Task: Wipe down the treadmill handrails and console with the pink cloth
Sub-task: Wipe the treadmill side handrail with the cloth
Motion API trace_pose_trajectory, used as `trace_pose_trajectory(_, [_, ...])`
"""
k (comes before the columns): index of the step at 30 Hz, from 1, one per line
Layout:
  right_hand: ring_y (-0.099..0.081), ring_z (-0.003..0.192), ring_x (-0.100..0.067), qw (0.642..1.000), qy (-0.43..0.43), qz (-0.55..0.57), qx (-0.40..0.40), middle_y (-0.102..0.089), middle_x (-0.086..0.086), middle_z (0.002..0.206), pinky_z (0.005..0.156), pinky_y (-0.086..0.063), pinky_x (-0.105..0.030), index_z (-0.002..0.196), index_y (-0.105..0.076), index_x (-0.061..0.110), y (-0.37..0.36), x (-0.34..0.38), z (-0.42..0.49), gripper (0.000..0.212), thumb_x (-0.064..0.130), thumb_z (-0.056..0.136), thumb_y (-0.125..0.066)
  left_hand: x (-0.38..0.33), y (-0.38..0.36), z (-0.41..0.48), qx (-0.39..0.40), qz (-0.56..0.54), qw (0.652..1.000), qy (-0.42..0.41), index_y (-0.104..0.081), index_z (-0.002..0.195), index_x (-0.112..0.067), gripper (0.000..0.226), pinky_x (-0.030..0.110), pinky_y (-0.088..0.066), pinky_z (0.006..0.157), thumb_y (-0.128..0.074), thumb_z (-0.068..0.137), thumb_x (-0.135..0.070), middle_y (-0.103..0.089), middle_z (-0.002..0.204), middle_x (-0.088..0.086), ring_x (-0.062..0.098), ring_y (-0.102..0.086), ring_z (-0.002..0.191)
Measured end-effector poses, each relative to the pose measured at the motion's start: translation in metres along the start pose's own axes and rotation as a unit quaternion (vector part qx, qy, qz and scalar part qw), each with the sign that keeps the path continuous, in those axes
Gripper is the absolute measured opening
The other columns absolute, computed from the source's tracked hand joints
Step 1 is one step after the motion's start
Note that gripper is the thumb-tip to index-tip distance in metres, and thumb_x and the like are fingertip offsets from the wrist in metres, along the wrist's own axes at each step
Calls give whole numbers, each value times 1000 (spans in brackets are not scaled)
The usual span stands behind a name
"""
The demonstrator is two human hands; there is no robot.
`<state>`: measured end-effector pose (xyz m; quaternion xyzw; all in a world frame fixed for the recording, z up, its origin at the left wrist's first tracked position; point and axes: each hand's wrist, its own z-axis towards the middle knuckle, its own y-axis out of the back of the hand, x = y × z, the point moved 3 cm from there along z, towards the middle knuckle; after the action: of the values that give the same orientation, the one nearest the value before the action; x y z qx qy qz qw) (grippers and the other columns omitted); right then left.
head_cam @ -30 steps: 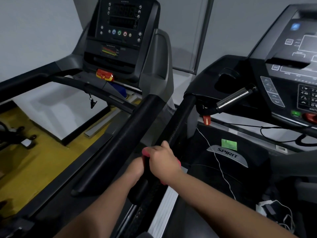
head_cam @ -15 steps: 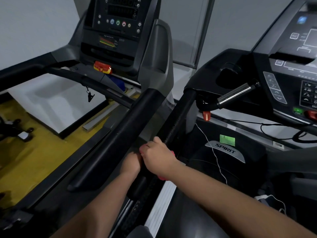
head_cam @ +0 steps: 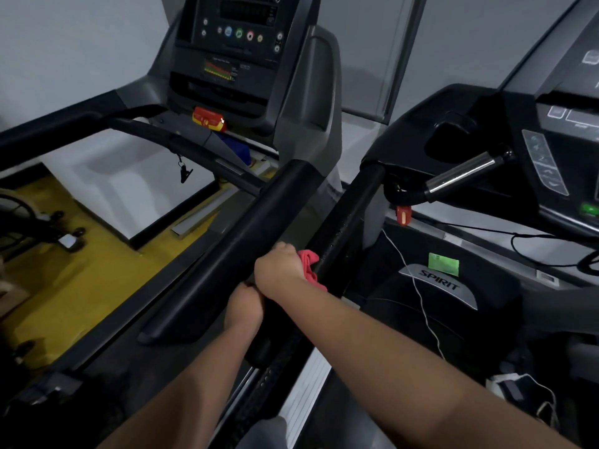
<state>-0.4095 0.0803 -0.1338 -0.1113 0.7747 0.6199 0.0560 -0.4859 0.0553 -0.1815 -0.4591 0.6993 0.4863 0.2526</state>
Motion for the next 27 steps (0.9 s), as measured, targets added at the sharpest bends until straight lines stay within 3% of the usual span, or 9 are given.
trace_pose_trajectory(2, [-51,102,-31,991,-11,69,-115,-63,-15,105,86,-39,-36,104,-60,5,0,-4,-18,21,12,92,-44,-1,0,1,10,18,1000,-18,-61,101,-4,22,26,-36,73,-40,98,-9,-60,94,8,15,-52,79])
trace_pose_trajectory(5, [-56,67,-25,936,-38,163,-310,-62,-7,68,58,-45,-32,74,-63,12,-16,-15,-44,14,24,81,-62,-2,-4,5,33,73,996,-48,-58,86,-7,23,26,-34,68,-41,98,-14,-62,89,9,24,-56,84])
trace_pose_trajectory(7, [-53,69,-24,897,-48,231,-373,-60,-4,75,57,-46,-33,83,-65,16,-39,-24,-55,25,33,88,-48,-5,-4,7,34,89,995,-39,-56,79,-7,24,27,-34,70,-39,95,-11,-61,85,9,25,-56,86])
trace_pose_trajectory(9, [-47,82,-24,867,-47,287,-404,-56,-6,95,68,-47,-35,101,-58,17,-58,-35,-64,24,34,92,-43,-7,-6,6,42,77,995,-40,-59,74,-10,26,30,-38,72,-40,93,-10,-61,82,9,27,-58,88])
trace_pose_trajectory(12, [-39,100,-19,813,-29,425,-397,-39,-2,114,92,-39,-27,112,-42,17,-79,-42,-72,20,27,96,-39,-8,-6,2,42,50,997,-37,-66,95,-9,23,33,-42,84,-44,91,-11,-65,102,12,28,-59,100])
trace_pose_trajectory(14, [-38,105,-13,773,-38,500,-387,-36,0,114,99,-31,-15,110,-39,18,-87,-40,-75,16,24,95,-38,-10,-6,-3,25,48,996,-71,-66,97,-14,23,31,-43,81,-43,91,-14,-67,104,7,24,-59,97])
trace_pose_trajectory(19, [-38,94,7,701,-122,625,-322,-36,3,104,88,-32,-8,93,-33,29,-99,-38,-85,4,25,94,-35,-31,-8,-27,-24,170,955,-244,-60,101,-20,18,29,-46,68,-43,96,-21,-64,101,-5,15,-59,85])
trace_pose_trajectory(23, [-44,83,-5,631,-196,697,-278,-43,2,97,79,-38,-18,92,-36,31,-99,-40,-82,12,20,94,-37,-42,-23,-22,24,193,962,-191,-49,113,-17,21,32,-39,74,-35,98,-19,-52,121,3,23,-55,99])
trace_pose_trajectory(27, [-45,68,-7,502,-319,774,-219,-46,3,82,62,-38,-16,99,-40,18,-100,-33,-76,10,9,99,-36,-48,-33,-21,23,154,977,-148,-47,105,-16,16,34,-34,76,-34,98,-21,-50,115,6,25,-50,97])
